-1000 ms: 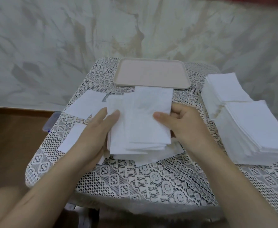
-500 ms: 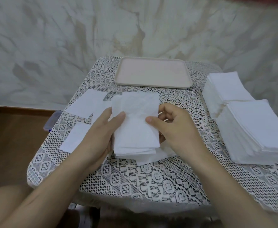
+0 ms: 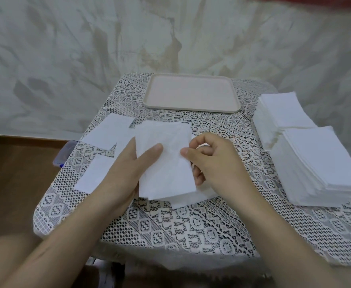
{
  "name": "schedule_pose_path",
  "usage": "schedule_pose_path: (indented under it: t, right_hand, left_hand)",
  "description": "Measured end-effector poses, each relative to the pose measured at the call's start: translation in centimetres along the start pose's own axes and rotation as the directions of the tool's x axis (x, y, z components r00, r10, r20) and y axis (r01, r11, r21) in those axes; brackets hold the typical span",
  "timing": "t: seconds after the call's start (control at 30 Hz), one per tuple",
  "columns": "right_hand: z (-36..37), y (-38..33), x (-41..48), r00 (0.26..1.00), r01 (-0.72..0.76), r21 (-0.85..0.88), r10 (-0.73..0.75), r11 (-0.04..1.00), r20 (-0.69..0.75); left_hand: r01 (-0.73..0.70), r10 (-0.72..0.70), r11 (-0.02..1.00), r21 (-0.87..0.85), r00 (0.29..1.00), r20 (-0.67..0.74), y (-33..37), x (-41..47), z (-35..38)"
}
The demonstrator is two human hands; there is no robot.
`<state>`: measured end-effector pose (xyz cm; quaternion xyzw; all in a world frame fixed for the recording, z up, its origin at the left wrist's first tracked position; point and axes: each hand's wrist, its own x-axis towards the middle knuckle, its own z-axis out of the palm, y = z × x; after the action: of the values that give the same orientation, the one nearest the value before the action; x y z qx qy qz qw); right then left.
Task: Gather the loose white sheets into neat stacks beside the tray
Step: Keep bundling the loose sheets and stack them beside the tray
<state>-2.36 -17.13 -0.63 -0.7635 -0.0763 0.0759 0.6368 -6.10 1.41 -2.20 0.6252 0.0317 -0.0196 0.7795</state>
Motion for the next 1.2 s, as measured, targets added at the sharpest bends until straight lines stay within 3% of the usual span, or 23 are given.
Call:
schedule_pose_path:
  t: [0.2,0.33,0.5,0.73,0.83,0.93,1.0,1.07,1.2]
  right_hand:
    - [0.1,0.3,0.1,0.999,-0.02,-0.213,0.011,0.977,-0.044]
    - [0.3,0.8,-0.3,0.99,-0.085,-0.289,0.114,0.954,0.088]
    - [1.3,0.9,-1.2,0.966,-0.026,-0.299,0.101,0.954,0.237]
    - [0.0,0.0,-1.0,0.919,-0.11,-0.081,0.132,0.991,0.372]
    - [-0.7,-0.1,-0.6,0.958,-0.132,0.053,0.114,0.99,0.261]
    - [-1.4,-0.1,0.1,0.998,-0.031,0.148,0.021,0.989,0.067]
    - [-1.4,-0.1,0.5,0.997,0.082,0.095,-0.082,0.992,-0.008]
    - [-1.0,0.3,0.7,0.99,0.14,-0.005,-0.14,0.99,-0.011]
    - [0.6,1.4,0.3,0.991,0.093,-0.155,-0.077,0.984,0.105]
  left_hand:
    - [-0.038,0.04,0.999,0.025,0.997,-0.064,-0.1,0.2,-0.1]
    - [-0.048,0.051,0.998,0.026,0.994,-0.095,0.0,0.2,0.1]
    - [-0.037,0.045,0.997,0.062,0.991,-0.125,-0.7,-0.1,1.2]
    - [-0.091,0.075,0.994,-0.062,0.972,-0.224,0.0,0.5,1.2]
    - [-0.106,0.085,0.989,-0.1,0.978,-0.191,0.6,1.4,-0.2]
    - [-0.12,0.119,0.993,-0.002,0.985,-0.121,1.4,2.0,-2.0]
    - [-0.133,0.141,0.981,0.139,0.989,-0.05,1.6,2.1,-2.4]
    - [-0.151,0.158,0.95,0.272,0.987,-0.004,1.4,2.1,-2.5]
    - [-0.19,0.197,0.893,0.408,0.98,0.027,0.4,2.0,-1.9]
